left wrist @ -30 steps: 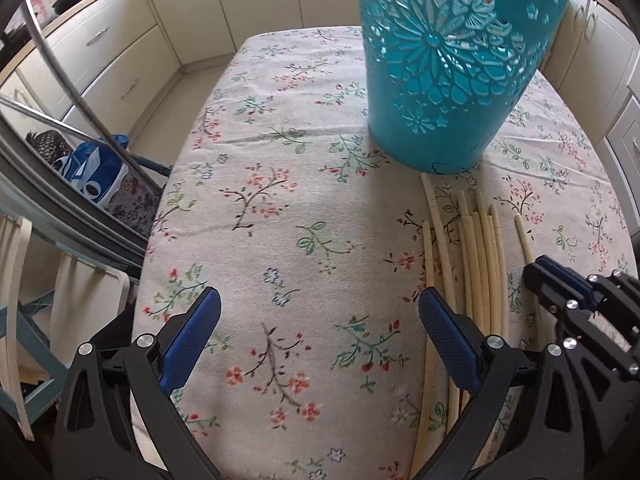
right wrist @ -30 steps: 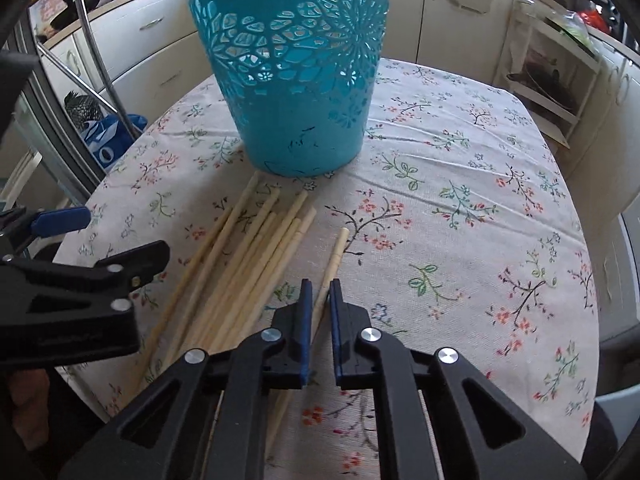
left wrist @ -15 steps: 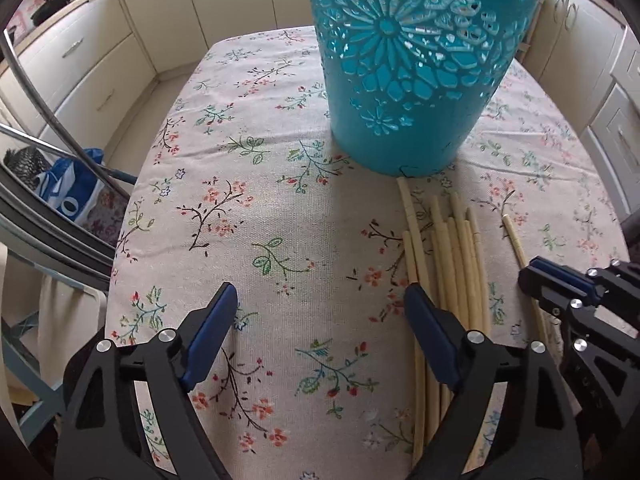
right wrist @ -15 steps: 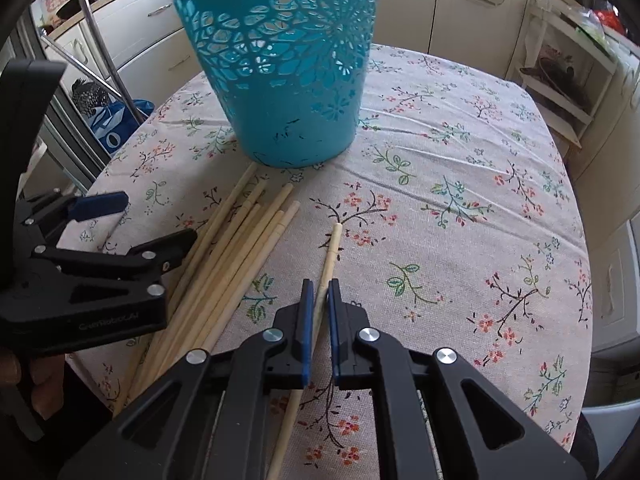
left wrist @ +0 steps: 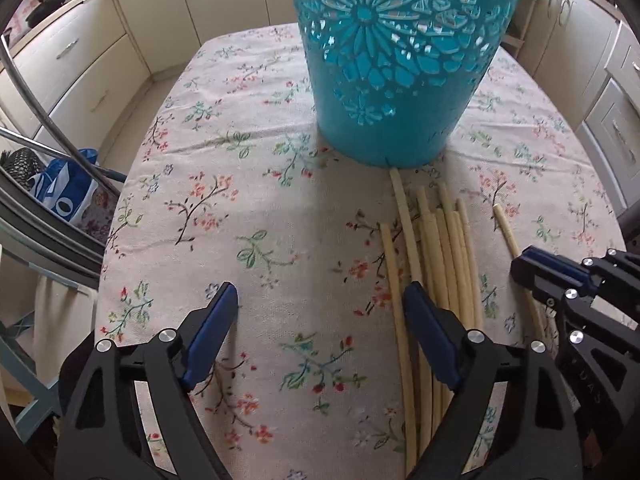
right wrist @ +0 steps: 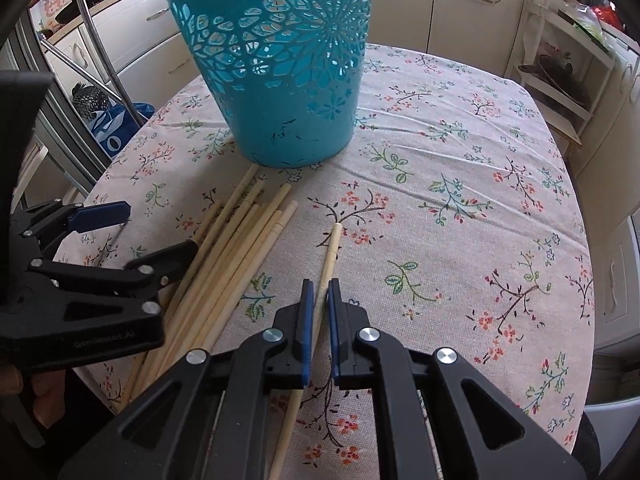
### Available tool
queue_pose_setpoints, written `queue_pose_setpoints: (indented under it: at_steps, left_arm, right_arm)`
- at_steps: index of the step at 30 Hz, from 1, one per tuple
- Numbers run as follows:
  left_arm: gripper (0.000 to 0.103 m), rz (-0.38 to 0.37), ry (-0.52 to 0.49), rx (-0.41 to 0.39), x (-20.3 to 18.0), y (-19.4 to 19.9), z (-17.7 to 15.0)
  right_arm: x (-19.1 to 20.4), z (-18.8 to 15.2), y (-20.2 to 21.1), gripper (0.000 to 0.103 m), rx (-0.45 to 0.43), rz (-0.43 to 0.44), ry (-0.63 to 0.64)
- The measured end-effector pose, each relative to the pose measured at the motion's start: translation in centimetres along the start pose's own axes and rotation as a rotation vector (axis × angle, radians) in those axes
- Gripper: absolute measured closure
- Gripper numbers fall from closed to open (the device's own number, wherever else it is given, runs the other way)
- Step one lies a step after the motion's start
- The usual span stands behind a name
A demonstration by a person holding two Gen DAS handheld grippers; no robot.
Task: Organize utensils
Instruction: 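Grasp a wooden chopstick with the left gripper while the right gripper grasps another chopstick, then lift the chopstick over the teal basket and open the left gripper while the right gripper holds its chopstick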
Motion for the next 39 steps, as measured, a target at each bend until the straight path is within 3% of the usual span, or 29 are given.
queue_pose_setpoints:
  at_steps: [5,7,9,10,12,15,20,24,29,33,39]
  left_arm:
    - [0.031,-0.023,-0.020,-0.004,-0.4,0.2,-0.1]
    - [0.051,-0.043,-0.044,-0.026,-0.9,0.6,0.0]
    - [0.095,-0.087,-0.069,-0.020,-1.6,0.9,0.2]
    - [0.097,-0.134,-0.075,0.000,-2.0,1.1,0.1]
    - [0.099,-0.221,-0.061,0.019,-2.2,2.3,0.4]
    - [0.099,-0.319,0.001,-0.062,-0.9,7.5,3.3]
    - [0.099,-0.362,0.058,-0.371,1.3,17.6,11.7]
    - [0.099,-0.379,0.079,-0.542,0.7,21.0,17.1]
    - [0.099,-0.352,0.102,-0.703,-1.0,22.1,22.5]
    - [0.099,-0.314,0.139,-0.721,-1.7,19.5,25.1]
    - [0.099,-0.229,0.099,-0.638,-2.4,14.1,23.6]
  right_arm:
    - [0.2,0.0,0.0,0.095,0.014,-0.006,0.062]
    - [0.1,-0.1,0.1,0.095,0.015,0.002,0.060]
    - [-0.1,-0.2,0.1,0.096,0.004,0.014,0.021]
    - [-0.3,-0.3,0.1,0.096,-0.003,0.021,-0.003]
    - [-0.7,-0.5,0.2,0.097,-0.027,0.044,-0.061]
    - [-1.5,-1.0,0.5,0.097,-0.065,0.103,-0.174]
    - [-1.8,-1.0,0.5,0.097,-0.093,0.142,-0.240]
    - [-1.9,-1.2,0.6,0.097,-0.113,0.156,-0.258]
    - [-2.3,-1.5,0.6,0.097,-0.138,0.155,-0.274]
    - [-2.3,-1.4,0.7,0.097,-0.135,0.162,-0.275]
    - [-1.8,-1.3,0.8,0.097,-0.117,0.111,-0.200]
Point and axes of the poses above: each gripper's, at about its wrist camera, not at the fingertips, and y roughly against the way its jaws point, x to its left, z to its top, the point moved 8 cm from there along -y, roughly the way its jaws point, and after that the axes turned 3 degrees about y, right-handed, at the moved point
